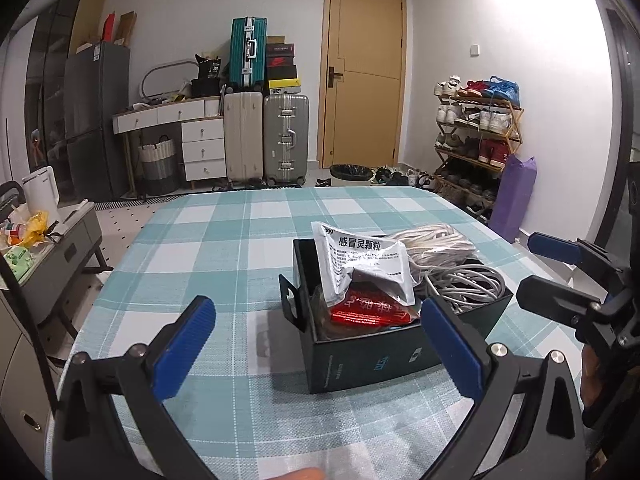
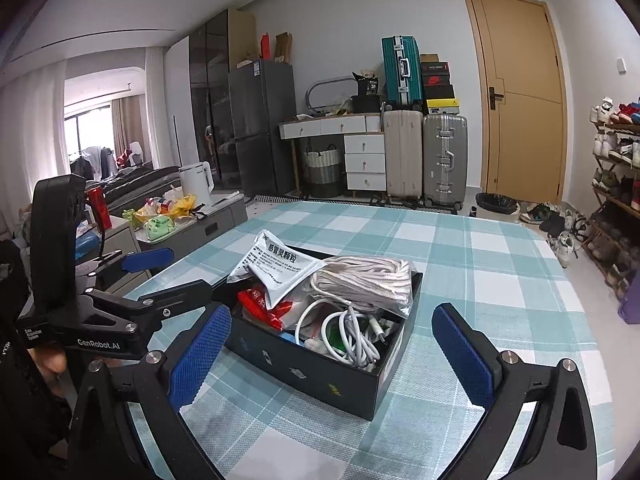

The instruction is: Organize soft objects

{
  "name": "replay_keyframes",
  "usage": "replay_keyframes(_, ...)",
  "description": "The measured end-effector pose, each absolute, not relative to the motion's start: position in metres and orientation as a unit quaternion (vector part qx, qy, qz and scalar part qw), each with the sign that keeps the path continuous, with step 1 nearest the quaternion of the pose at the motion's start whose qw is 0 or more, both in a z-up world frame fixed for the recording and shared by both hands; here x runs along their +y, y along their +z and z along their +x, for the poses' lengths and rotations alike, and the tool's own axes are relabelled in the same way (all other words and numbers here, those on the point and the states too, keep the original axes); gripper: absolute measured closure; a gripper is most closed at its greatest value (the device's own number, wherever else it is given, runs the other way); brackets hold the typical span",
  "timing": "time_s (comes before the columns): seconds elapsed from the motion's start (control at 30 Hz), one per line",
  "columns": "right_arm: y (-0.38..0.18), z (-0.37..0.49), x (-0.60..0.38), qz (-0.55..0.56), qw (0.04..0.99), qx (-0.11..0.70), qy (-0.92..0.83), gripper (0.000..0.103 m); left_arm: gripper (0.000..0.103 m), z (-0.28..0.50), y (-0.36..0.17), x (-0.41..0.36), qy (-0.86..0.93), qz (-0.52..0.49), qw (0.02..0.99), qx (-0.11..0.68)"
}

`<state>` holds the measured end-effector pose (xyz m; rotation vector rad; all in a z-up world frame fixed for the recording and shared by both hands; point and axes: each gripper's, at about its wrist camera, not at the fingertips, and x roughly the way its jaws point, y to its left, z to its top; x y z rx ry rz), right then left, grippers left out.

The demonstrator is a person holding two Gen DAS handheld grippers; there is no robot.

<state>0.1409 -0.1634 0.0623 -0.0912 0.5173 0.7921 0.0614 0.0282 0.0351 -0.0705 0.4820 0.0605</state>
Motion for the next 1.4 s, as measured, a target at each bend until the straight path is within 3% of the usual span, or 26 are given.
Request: replay_keyframes(1.4,0.046,0.135,-0.167,-0.051,0.907,0.221,0.356,0.001,0.0,0.063,0.026,0.023,0.046,-0.022,0.97,0.238)
